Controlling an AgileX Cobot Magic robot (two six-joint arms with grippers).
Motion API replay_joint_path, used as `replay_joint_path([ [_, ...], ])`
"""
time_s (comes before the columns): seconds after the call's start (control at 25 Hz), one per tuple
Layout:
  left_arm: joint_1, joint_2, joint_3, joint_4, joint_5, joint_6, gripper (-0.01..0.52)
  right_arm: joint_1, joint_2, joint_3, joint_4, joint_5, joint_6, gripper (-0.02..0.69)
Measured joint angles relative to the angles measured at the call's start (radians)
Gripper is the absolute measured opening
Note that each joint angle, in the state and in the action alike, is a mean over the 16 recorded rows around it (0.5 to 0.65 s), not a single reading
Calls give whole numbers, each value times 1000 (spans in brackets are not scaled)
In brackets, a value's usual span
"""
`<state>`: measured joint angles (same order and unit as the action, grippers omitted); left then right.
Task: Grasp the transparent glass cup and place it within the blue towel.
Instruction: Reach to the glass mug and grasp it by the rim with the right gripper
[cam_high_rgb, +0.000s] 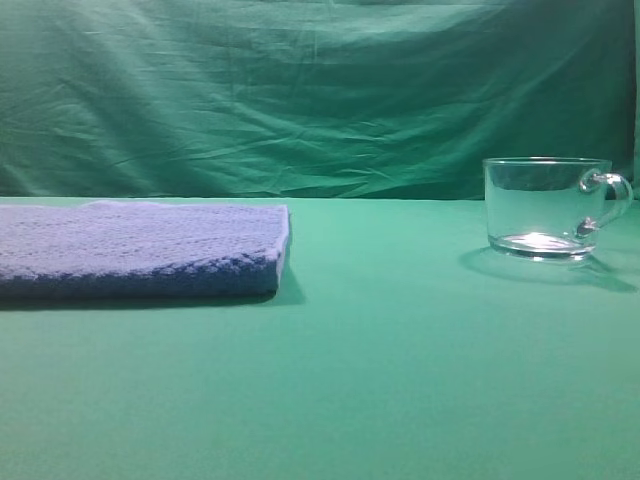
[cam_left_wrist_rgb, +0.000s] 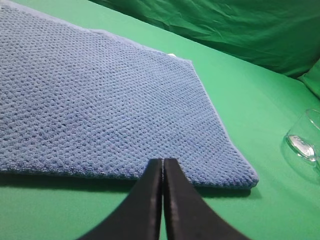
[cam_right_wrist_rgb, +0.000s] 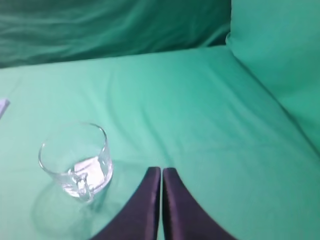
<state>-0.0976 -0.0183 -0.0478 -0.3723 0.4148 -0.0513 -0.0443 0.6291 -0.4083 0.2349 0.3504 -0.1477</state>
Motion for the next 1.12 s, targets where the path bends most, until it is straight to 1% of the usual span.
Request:
replay_joint_path([
  [0.2, 0, 0, 0, 0, 0, 0, 0, 12, 207, -123, 6, 71, -47, 0],
  [0.44, 0, 0, 0, 0, 0, 0, 0, 85, 409, -274, 6, 178, -103, 0],
  [0.52, 0, 0, 0, 0, 0, 0, 0, 116, 471, -324, 5, 215, -122, 9],
  [0.6, 0, 0, 0, 0, 0, 0, 0, 147, 534, -373, 2, 256, -141, 34],
  [0.72, 0, 0, 0, 0, 0, 0, 0, 193, 626, -441, -5, 321, -162, 111],
  [0.92, 0, 0, 0, 0, 0, 0, 0, 242, 767, -520, -15, 395, -172, 307],
  [1.04, 0, 0, 0, 0, 0, 0, 0, 248, 841, -548, -18, 417, -173, 428],
  [1.12, 0, 0, 0, 0, 0, 0, 0, 249, 885, -559, -20, 420, -174, 496],
])
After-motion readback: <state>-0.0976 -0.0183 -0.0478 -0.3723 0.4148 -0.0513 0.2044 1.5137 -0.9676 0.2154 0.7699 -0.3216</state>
